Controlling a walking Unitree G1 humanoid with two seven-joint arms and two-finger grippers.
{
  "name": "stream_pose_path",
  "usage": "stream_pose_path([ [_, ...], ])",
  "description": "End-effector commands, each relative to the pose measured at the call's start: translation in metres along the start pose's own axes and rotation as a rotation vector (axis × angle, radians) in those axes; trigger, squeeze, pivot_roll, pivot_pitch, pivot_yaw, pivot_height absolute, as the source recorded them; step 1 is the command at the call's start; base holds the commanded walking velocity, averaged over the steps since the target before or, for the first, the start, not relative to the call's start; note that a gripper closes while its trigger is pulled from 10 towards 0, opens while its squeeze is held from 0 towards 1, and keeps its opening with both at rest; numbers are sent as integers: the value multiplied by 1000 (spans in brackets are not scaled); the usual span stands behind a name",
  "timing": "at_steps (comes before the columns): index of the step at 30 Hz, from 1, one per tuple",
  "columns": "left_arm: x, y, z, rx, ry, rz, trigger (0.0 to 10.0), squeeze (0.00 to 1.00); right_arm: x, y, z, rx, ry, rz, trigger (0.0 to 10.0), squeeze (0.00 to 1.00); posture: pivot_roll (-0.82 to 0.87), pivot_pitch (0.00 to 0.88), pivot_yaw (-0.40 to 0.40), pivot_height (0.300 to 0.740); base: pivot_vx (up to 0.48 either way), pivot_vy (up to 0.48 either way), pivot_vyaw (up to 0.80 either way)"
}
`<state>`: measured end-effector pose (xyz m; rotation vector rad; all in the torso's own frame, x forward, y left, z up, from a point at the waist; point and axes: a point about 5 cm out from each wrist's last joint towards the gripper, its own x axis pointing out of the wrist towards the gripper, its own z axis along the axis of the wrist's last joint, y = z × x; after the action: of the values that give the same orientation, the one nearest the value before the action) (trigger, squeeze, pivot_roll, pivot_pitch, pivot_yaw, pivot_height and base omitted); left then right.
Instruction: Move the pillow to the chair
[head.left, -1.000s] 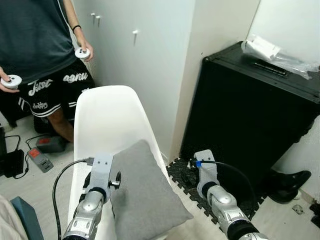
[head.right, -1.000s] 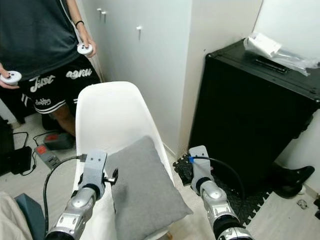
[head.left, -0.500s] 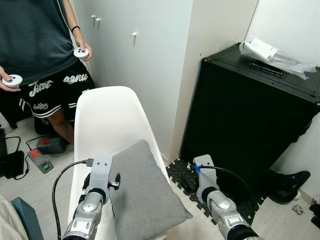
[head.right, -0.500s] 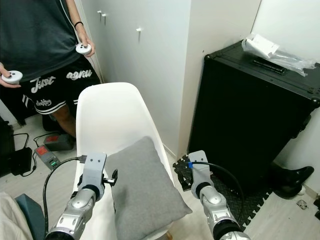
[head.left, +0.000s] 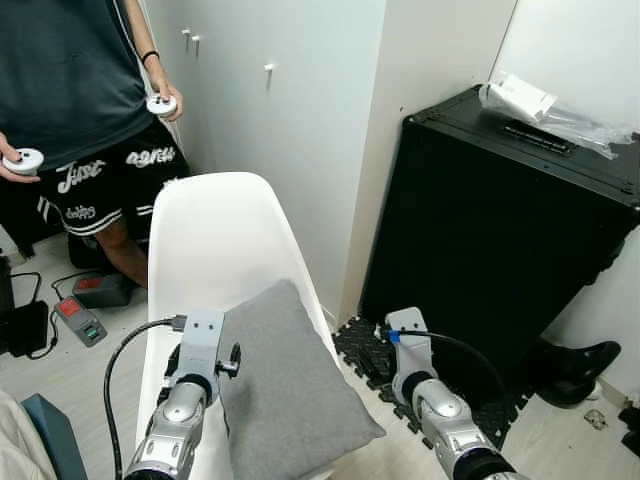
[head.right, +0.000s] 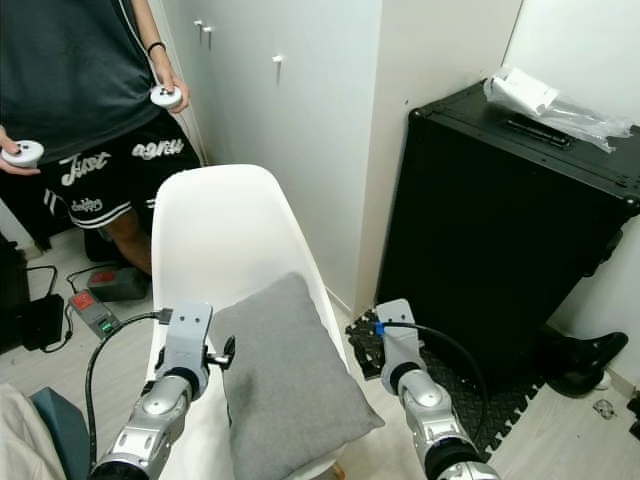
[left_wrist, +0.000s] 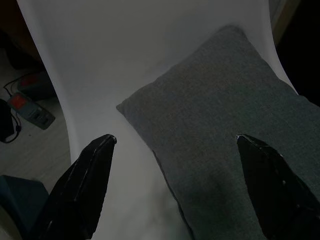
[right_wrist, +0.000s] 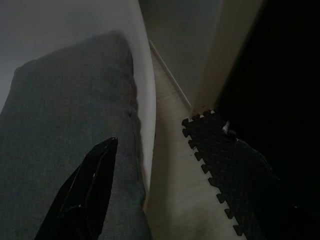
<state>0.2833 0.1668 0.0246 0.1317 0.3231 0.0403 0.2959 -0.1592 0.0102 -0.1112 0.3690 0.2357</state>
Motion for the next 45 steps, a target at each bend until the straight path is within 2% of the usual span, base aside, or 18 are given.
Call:
stream_pose_path([
  [1,0,-1,-2,-14,5,3,10000,0,0,1,-1,8,0,-2,10000,0,22,75,-26,740,0,0,0],
  [8,0,-2,-2,-13,4,0,10000,0,0,-1,0,4,-2,-6,10000,0,21,72,-24,740,0,0,-166],
  [45,1,-4,2,-11,-11,-11,10000,0,-1,-7,0,2,-8,-24,10000,0,18,66,-21,740,0,0,-800],
])
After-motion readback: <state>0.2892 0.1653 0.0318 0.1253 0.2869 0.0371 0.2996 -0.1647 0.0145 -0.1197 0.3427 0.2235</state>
